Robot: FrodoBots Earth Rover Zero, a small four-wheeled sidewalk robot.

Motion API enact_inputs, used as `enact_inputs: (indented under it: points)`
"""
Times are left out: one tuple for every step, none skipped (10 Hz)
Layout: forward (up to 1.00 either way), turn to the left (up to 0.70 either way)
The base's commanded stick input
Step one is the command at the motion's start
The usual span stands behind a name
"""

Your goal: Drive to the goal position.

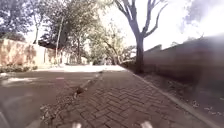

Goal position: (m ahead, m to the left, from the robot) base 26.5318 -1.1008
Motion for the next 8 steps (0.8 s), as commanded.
enact_inputs:
  points:
    - [0.7,0.0]
    - [0.7,0.0]
    - [0.7,0.0]
    - [0.7,0.0]
    - [0.7,0.0]
    - [0.7,0.0]
    - [0.7,0.0]
    - [0.7,0.0]
